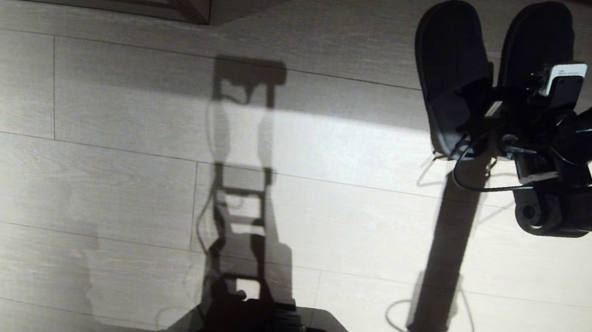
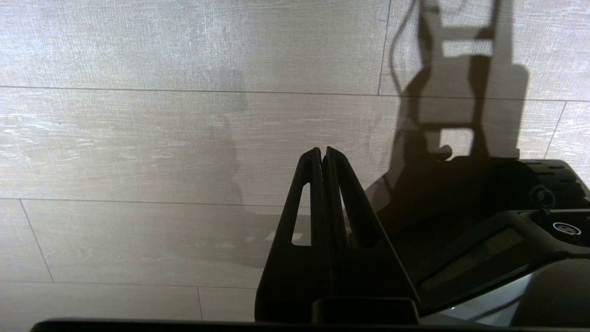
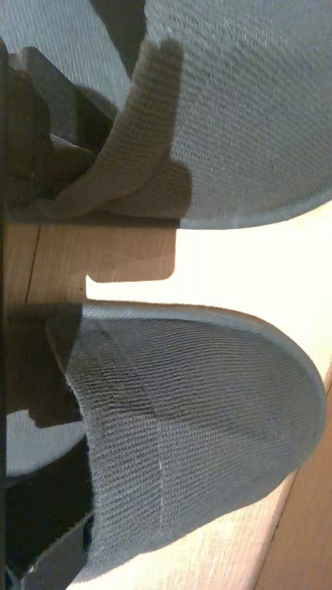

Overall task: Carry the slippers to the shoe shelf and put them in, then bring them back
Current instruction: Place the slippers on the floor

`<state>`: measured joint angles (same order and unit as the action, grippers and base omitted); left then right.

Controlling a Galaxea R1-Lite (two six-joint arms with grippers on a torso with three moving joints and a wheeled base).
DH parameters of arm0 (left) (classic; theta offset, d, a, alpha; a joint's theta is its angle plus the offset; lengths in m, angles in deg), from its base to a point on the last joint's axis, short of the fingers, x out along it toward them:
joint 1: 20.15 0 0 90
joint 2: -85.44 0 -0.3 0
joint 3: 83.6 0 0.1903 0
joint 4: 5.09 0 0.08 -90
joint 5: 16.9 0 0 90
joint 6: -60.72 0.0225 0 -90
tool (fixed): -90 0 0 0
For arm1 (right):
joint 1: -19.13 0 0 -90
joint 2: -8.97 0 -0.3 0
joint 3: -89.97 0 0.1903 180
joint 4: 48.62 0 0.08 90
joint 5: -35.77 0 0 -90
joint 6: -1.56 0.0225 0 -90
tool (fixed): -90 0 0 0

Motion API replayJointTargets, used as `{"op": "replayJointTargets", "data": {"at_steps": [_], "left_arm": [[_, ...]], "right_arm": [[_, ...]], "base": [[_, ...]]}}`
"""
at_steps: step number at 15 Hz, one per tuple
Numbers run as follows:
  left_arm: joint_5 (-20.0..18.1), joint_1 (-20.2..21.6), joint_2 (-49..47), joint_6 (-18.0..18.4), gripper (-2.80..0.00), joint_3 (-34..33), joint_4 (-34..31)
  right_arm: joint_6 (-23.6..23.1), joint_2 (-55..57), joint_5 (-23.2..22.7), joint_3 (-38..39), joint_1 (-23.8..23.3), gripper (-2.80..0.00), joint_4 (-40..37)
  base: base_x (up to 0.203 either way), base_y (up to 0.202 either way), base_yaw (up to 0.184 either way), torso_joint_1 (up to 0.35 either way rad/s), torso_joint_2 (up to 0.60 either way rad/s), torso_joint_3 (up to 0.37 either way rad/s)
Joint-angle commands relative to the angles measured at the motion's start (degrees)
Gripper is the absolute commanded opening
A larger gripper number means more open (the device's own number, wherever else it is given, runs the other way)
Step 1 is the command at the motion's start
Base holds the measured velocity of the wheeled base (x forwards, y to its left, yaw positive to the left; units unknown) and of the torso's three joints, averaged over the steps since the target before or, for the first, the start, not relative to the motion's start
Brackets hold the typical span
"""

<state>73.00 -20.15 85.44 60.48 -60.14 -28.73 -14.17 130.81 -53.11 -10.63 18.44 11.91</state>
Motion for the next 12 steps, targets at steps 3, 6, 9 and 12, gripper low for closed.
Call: {"op": "replayJointTargets", "data": {"at_steps": [3,6,9,12], "left_arm": [[0.0,0.0,0.0,0.0,-2.80,0.0,0.0],[0.0,0.0,0.0,0.0,-2.80,0.0,0.0],[0.0,0.0,0.0,0.0,-2.80,0.0,0.0],[0.0,0.0,0.0,0.0,-2.80,0.0,0.0]], "right_arm": [[-0.1,-4.3,-0.9,4.8,0.0,0.00,-0.1],[-0.1,-5.8,-1.4,6.8,0.0,0.00,-1.0],[-0.2,-6.5,-2.2,7.9,0.0,0.00,-1.3],[-0.4,-7.2,-2.8,9.3,0.0,0.00,-1.5]], "base": [[0.000,0.000,0.000,0.000,0.00,0.000],[0.000,0.000,0.000,0.000,0.00,0.000],[0.000,0.000,0.000,0.000,0.00,0.000],[0.000,0.000,0.000,0.000,0.00,0.000]]}}
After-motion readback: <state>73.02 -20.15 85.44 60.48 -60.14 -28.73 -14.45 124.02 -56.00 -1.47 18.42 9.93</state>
